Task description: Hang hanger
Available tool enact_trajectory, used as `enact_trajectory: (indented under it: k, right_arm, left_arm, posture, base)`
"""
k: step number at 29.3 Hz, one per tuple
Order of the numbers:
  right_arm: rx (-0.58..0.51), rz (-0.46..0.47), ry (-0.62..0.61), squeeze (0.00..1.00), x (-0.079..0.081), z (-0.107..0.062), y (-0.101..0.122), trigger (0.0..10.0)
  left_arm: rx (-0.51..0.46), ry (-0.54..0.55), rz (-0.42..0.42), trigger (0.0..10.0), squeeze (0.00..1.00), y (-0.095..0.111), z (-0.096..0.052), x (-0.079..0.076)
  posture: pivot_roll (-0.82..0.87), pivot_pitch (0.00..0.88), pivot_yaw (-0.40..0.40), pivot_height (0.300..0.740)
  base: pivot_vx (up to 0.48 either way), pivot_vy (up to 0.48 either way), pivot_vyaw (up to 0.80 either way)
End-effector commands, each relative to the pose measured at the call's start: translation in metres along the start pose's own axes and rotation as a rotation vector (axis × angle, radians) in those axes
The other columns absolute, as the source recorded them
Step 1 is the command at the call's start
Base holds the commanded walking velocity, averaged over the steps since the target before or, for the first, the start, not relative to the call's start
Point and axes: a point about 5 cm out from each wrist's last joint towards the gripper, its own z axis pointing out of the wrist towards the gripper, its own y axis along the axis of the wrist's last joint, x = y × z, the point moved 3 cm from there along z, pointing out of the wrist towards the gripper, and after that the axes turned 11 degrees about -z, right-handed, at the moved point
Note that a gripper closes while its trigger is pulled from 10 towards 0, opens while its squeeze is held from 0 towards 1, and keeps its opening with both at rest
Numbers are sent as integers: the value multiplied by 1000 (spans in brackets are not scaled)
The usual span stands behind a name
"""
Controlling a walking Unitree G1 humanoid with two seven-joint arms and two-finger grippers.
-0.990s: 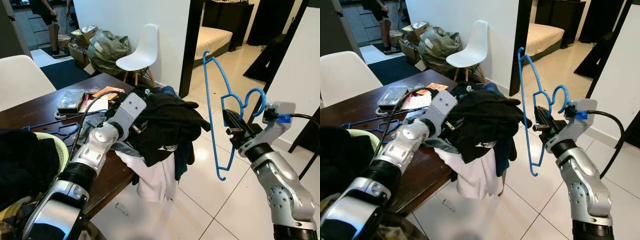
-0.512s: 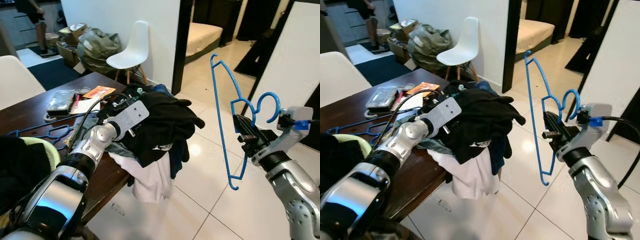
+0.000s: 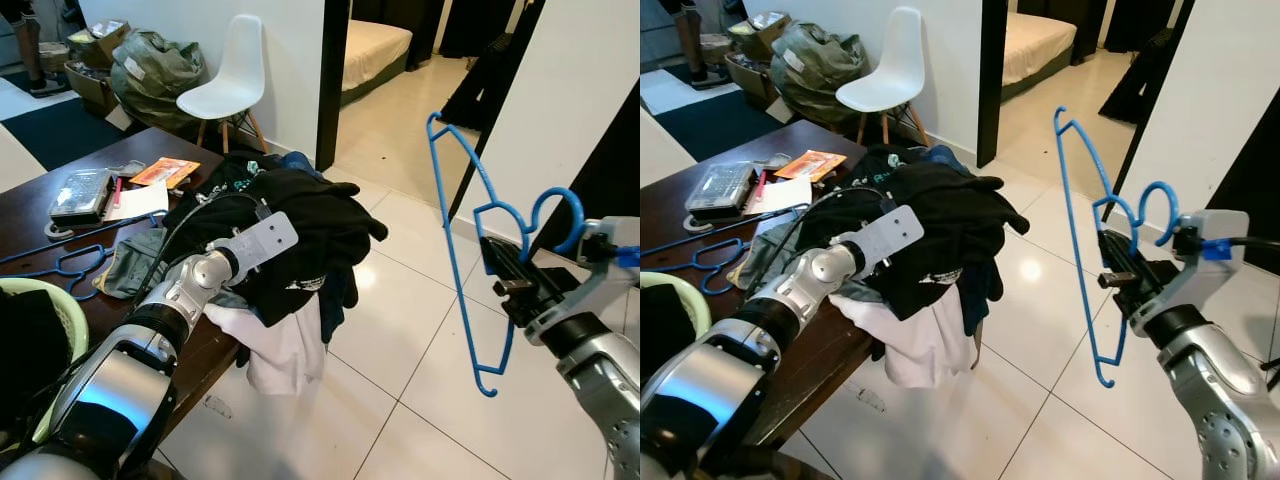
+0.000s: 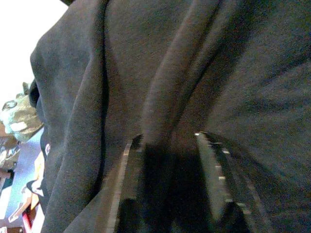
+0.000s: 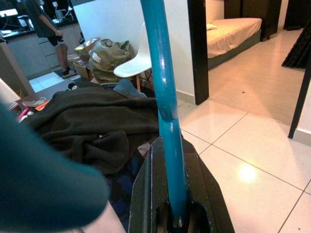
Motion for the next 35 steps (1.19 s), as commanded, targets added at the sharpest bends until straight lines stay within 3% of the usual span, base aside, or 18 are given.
enact_trajectory:
  k: [1,10,12,14,16,19,22,23,24,25,26,27,29,30,31,32,33,35]
  right_arm:
    - [-1,-4,6,0,1,-2,4,10000]
    - [4,12,28,0,8,1,2,10000]
    - [4,12,28,0,8,1,2,10000]
    - [0,24,34,0,12,4,0,10000]
    - [-1,29,37,0,13,5,-1,10000]
    - [-11,59,63,0,21,12,-5,10000]
    - [-13,66,70,0,23,14,-6,10000]
    - [-15,81,82,0,27,18,-9,10000]
    - [-15,81,82,0,27,18,-9,10000]
    - [-18,93,97,0,31,22,-12,10000]
    - [-18,93,97,0,31,22,-12,10000]
    - [-22,109,113,0,36,27,-14,10000]
    - [-22,109,113,0,36,27,-14,10000]
    - [-25,122,130,0,39,33,-17,10000]
    - [-25,122,130,0,39,33,-17,10000]
    - [-28,135,144,0,42,40,-19,10000]
    - [-28,135,144,0,42,40,-19,10000]
    - [-36,155,182,0,49,53,-22,10000]
  left_arm:
    - [21,46,29,0,0,-4,-3,12]
    - [-74,304,4,0,0,9,-13,58]
    - [-74,304,4,0,0,9,-13,58]
    - [-203,425,-61,0,0,33,-22,91]
    - [-258,469,-81,0,0,43,-27,104]
    - [-567,660,-40,0,0,107,-76,168]
    - [-628,699,-20,0,0,119,-92,180]
    - [-679,760,15,0,0,130,-114,196]
    - [-679,760,15,0,0,130,-114,196]
    - [-719,821,50,0,0,139,-139,211]
    - [-719,821,50,0,0,139,-139,211]
    - [-748,886,99,0,0,148,-167,225]
    - [-748,886,99,0,0,148,-167,225]
    - [-758,946,148,0,0,156,-194,238]
    - [-758,946,148,0,0,156,-194,238]
    - [-761,997,180,0,0,162,-219,248]
    - [-761,997,180,0,0,162,-219,248]
    - [-737,1092,252,0,0,170,-272,261]
  posture:
    - [-340,90,-34,740]
    - [-322,66,-33,740]
    - [-322,66,-33,740]
    - [-308,48,-23,740]
    - [-304,46,-22,740]
    - [-265,22,-17,740]
    - [-254,15,-16,740]
    - [-215,0,-20,740]
    - [-215,0,-20,740]
    - [-195,0,-22,740]
    - [-195,0,-22,740]
    - [-162,0,-31,740]
    - [-162,0,-31,740]
    - [-115,0,-44,740]
    - [-115,0,-44,740]
    - [-72,0,-61,740]
    - [-72,0,-61,740]
    - [5,0,-98,740]
  base:
    - [0,0,0]
    - [0,0,0]
    - [0,0,0]
    - [0,0,0]
    - [0,0,0]
    - [0,0,0]
    - [0,0,0]
    - [0,0,0]
    - [0,0,0]
    - [0,0,0]
    - [0,0,0]
    - [0,0,0]
    - [0,0,0]
    - [0,0,0]
    - [0,0,0]
    - [0,0,0]
    - [0,0,0]
    - [0,0,0]
